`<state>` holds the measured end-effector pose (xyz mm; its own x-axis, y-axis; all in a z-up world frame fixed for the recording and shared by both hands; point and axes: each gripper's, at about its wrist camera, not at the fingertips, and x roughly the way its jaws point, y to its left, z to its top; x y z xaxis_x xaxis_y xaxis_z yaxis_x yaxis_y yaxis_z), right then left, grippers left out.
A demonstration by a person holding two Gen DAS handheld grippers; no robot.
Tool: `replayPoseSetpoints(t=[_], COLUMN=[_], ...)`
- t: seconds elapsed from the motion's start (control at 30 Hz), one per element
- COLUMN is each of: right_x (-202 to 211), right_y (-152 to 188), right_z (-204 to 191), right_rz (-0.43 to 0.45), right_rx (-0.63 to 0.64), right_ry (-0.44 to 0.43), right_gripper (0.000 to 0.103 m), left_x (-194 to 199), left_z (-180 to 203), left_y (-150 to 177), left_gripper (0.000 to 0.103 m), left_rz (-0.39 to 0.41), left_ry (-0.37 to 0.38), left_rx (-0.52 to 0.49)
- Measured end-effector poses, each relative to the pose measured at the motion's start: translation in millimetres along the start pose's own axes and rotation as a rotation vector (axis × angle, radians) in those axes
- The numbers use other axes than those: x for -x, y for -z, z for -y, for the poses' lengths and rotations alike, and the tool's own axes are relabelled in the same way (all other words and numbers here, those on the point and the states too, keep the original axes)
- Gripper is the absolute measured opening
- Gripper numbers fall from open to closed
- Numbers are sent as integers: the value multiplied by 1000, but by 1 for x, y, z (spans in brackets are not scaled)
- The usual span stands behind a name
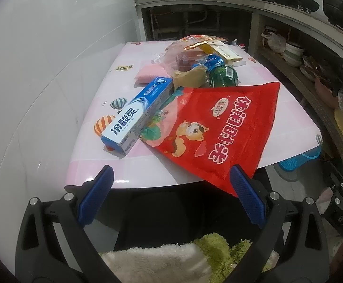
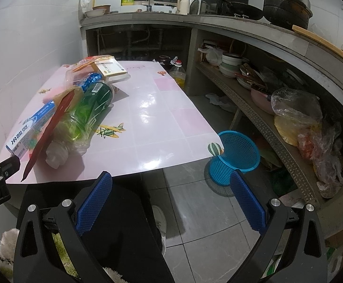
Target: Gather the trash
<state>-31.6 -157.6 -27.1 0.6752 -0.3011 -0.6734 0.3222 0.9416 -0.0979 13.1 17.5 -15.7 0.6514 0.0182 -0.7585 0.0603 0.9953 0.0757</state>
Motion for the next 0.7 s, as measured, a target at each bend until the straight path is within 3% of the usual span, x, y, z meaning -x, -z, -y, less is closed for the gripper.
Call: replayPoseSetpoints(t=[0.3,0.57,0.67,0.7], right_x=[-4,-6,-11,-13], right_y=[0,-6,-9,-9], right_z=[-2,-11,-12,-11], right_rz=[4,49,55,52], right_rx=[-3,12,5,1], right_ry=[-23,-95,-125,-134], right_gripper=[97,97,97,97], left_x=[-4,-7,-9,-10], left_z=[-10,-33,-43,-47], left_y=[-4,-5,-2,0], left_gripper=[95,95,95,95], left_rz=[14,39,49,54], left_ry=[-21,-44,-6,42], left_rx=[31,52,38,29])
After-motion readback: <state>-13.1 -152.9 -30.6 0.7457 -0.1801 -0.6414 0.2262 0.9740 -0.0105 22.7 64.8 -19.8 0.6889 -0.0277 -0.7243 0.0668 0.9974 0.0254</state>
